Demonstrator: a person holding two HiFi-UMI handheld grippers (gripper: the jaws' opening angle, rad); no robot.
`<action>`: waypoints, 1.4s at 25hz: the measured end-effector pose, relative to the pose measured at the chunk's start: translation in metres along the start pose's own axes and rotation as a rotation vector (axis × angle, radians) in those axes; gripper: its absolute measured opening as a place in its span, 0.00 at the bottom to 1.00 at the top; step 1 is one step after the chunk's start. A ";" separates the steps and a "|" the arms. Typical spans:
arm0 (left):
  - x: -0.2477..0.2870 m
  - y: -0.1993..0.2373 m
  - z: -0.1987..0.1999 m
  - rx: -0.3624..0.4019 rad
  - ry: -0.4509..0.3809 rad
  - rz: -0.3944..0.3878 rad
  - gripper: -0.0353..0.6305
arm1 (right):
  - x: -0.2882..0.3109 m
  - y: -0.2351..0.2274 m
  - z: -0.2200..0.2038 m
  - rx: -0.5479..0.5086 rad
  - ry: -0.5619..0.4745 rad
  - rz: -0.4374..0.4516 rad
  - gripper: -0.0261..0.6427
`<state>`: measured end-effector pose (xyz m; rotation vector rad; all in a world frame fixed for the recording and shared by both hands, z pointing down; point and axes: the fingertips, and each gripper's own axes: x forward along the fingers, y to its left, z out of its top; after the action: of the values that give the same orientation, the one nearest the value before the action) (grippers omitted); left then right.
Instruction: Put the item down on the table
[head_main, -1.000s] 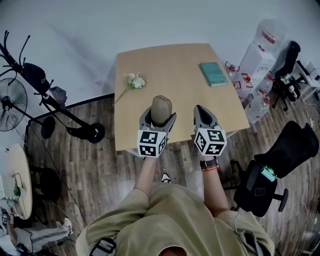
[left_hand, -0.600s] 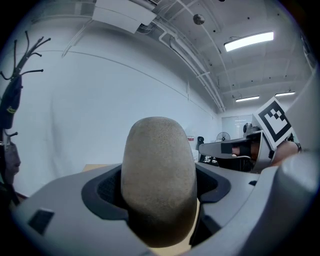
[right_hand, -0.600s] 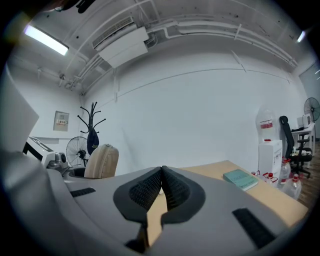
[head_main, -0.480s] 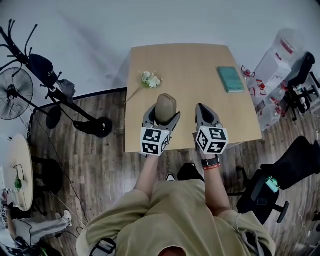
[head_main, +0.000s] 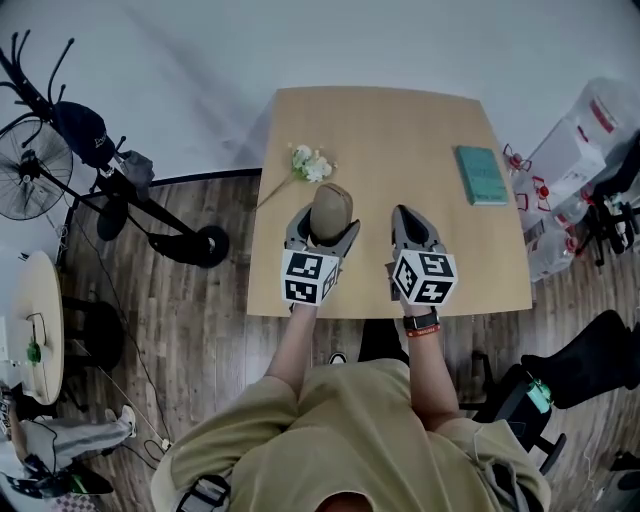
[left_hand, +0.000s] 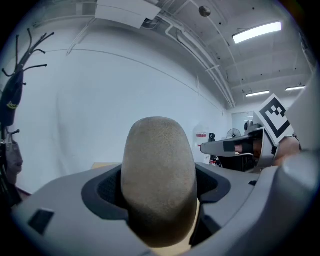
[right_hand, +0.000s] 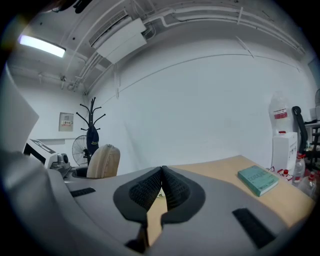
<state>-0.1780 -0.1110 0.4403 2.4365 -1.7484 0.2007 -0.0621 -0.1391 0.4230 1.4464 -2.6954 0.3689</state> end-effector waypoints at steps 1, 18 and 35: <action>0.010 0.004 -0.001 0.000 0.011 0.002 0.62 | 0.009 -0.005 0.001 0.003 0.005 0.006 0.06; 0.151 0.058 -0.029 -0.004 0.158 -0.063 0.62 | 0.135 -0.078 0.005 0.026 0.073 0.030 0.06; 0.254 0.076 -0.058 0.107 0.306 -0.172 0.62 | 0.202 -0.140 -0.015 0.015 0.153 0.009 0.06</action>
<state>-0.1709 -0.3607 0.5468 2.4528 -1.4268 0.6243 -0.0592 -0.3740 0.4967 1.3500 -2.5847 0.4803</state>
